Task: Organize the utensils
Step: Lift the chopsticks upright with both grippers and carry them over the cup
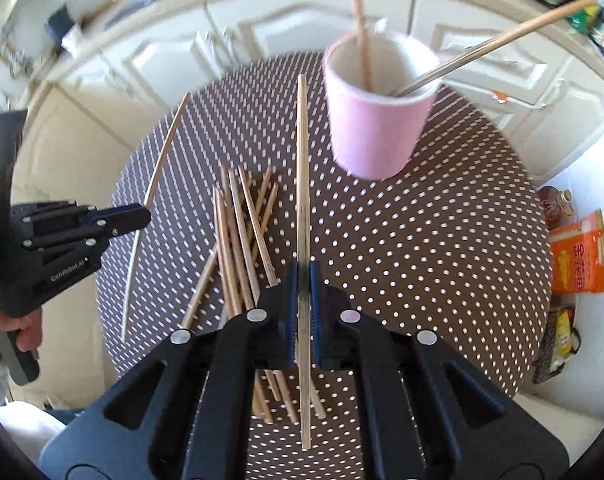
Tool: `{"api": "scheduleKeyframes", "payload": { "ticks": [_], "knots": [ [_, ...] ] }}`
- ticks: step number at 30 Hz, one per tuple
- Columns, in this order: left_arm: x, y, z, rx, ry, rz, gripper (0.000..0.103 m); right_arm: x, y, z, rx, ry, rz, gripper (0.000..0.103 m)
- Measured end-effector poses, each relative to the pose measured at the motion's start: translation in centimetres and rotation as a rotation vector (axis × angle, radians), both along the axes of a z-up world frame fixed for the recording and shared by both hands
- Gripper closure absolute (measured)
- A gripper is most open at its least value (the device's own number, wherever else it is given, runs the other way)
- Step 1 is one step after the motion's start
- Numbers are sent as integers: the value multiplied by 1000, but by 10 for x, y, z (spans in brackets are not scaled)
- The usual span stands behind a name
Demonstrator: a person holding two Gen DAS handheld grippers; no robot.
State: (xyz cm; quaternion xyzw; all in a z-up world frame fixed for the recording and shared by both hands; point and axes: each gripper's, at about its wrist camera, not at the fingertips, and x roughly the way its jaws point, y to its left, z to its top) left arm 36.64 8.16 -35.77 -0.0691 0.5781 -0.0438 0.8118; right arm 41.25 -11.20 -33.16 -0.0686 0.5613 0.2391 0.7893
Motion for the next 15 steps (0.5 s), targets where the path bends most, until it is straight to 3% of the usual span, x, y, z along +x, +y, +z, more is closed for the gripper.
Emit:
{"api": "scheduleKeyframes", "payload": {
  "ticks": [8, 15],
  "knots": [
    [-14, -26, 62, -53, -173, -92, 97, -18, -27, 61, 125, -95, -147, 97],
    [-13, -59, 91, -79, -261, -154, 97, -36, -46, 86, 177, -141, -207, 97]
  ]
}}
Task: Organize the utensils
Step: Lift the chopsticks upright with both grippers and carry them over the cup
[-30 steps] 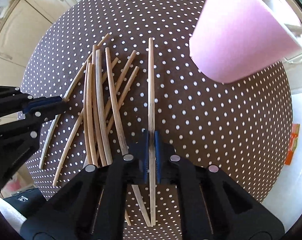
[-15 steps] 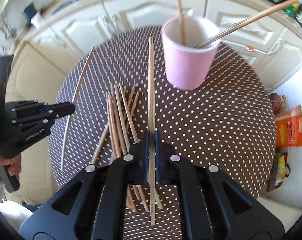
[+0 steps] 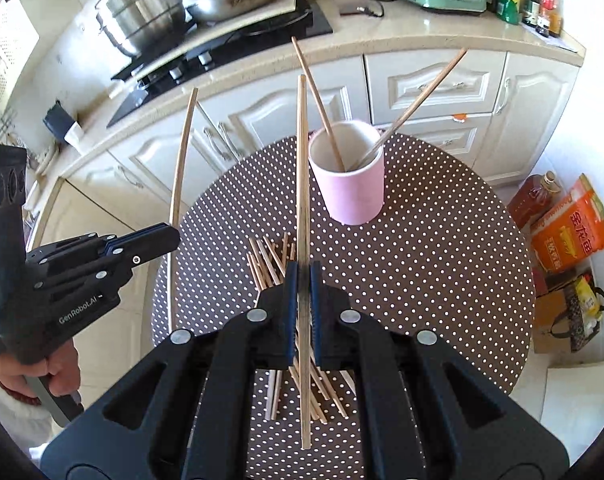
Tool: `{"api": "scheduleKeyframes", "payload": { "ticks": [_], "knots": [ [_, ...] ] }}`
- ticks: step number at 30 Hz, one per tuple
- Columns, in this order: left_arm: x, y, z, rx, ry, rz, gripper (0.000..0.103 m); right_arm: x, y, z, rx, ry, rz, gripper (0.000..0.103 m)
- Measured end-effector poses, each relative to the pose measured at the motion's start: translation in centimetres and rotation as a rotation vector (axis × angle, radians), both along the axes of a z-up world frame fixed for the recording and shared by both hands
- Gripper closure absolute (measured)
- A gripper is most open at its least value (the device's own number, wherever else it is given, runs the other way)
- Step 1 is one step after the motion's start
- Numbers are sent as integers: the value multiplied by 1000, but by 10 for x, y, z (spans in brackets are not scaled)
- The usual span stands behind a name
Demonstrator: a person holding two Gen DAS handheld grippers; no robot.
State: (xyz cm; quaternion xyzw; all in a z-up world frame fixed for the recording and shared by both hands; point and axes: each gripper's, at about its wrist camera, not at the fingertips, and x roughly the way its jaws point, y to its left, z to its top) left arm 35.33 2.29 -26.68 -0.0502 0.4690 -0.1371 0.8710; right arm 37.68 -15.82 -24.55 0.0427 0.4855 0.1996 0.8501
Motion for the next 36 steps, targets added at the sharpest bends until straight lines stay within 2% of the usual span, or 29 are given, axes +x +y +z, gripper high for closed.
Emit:
{"api": "scheduleKeyframes", "payload": {
  "ticks": [8, 15, 28, 36],
  "knots": [
    [-4, -9, 28, -21, -64, -28, 97, -8, 1, 24, 42, -52, -24, 97],
    [5, -17, 43, -37, -95, -33, 97, 0, 4, 32, 44, -62, -9, 97],
    [26, -31, 46, -40, -104, -22, 97, 20, 0, 36, 68, -68, 12, 97],
    [52, -40, 49, -53, -126, -12, 97, 42, -10, 46, 111, -113, -12, 97]
  ]
}}
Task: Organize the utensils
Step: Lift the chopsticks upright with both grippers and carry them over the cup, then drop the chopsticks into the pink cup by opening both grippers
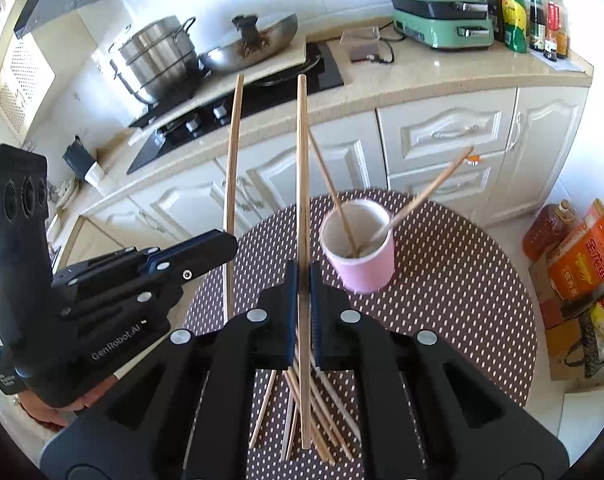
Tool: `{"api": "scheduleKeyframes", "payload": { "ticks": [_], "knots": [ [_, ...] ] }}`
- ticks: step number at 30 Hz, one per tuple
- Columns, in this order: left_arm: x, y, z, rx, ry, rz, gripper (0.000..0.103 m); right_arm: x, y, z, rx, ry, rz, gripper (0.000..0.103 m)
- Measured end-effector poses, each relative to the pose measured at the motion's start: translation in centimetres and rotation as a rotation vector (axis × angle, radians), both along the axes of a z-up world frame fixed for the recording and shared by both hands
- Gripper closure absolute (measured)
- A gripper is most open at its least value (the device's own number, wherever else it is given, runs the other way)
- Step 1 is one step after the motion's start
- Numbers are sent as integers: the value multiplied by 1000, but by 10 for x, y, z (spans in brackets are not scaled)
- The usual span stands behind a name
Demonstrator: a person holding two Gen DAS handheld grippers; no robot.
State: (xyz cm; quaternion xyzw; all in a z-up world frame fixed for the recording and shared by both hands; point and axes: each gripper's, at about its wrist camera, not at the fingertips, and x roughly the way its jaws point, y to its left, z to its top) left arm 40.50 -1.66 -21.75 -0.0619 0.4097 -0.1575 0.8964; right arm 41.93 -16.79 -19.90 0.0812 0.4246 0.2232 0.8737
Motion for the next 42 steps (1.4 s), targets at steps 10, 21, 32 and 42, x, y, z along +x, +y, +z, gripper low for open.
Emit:
{"api": "scheduleKeyframes", "payload": {
  "ticks": [10, 21, 32, 42],
  "knots": [
    [56, -5, 11, -50, -82, 64, 97, 43, -14, 14, 48, -100, -72, 97],
    [112, -22, 5, -58, -194, 131, 97, 100, -13, 5, 98, -170, -76, 97],
    [135, -25, -35, -36, -187, 194, 97, 127, -14, -22, 88, -230, -84, 97],
    [122, -26, -57, 0, -182, 210, 97, 125, -15, -38, 95, -228, -47, 96]
  ]
}}
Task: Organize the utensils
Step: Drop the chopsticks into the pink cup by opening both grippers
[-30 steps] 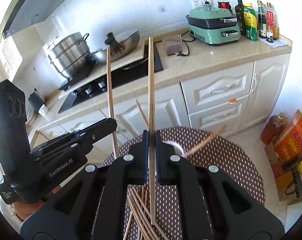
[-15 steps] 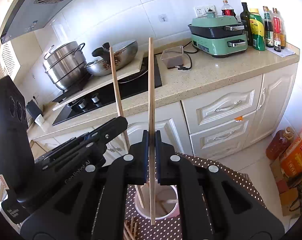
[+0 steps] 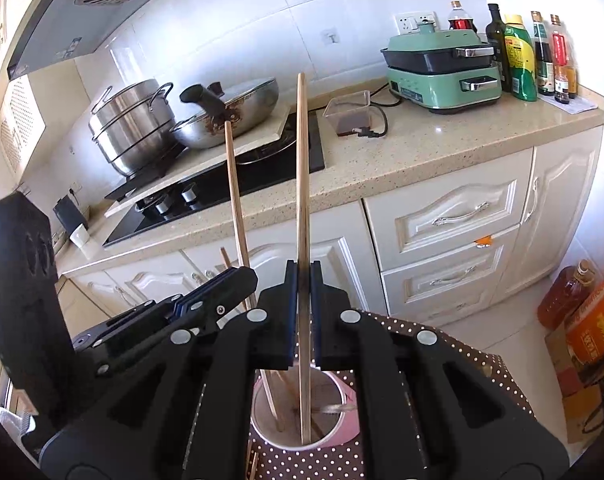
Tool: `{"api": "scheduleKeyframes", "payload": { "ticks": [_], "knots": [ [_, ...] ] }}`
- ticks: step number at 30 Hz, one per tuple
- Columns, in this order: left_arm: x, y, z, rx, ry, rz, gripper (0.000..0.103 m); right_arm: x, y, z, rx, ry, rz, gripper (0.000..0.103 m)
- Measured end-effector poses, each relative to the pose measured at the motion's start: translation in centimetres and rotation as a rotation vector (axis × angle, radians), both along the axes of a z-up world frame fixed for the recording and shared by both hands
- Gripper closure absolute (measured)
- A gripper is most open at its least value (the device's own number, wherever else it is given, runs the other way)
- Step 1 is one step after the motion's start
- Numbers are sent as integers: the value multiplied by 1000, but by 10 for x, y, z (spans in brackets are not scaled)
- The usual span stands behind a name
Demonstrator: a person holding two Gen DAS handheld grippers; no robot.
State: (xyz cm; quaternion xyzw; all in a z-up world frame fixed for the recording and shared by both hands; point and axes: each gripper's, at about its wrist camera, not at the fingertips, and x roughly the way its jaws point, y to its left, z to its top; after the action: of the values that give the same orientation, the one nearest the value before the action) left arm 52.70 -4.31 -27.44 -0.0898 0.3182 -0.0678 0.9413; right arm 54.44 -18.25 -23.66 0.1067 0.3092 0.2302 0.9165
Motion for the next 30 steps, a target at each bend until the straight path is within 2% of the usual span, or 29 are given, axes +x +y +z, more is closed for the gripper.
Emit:
{"api": "scheduleKeyframes", "payload": {
  "ticks": [13, 22, 25, 30],
  "knots": [
    [-39, 7, -19, 23, 78, 10, 97, -34, -5, -8, -71, 18, 39, 96],
    [-54, 4, -24, 43, 150, -11, 96, -51, -3, -24, -118, 85, 39, 96],
    [-59, 4, -24, 50, 172, -11, 80, -55, -4, -28, -117, 116, 34, 96],
    [-66, 6, -24, 53, 205, -13, 76, -59, -6, -29, -116, 150, 25, 96]
  ]
}}
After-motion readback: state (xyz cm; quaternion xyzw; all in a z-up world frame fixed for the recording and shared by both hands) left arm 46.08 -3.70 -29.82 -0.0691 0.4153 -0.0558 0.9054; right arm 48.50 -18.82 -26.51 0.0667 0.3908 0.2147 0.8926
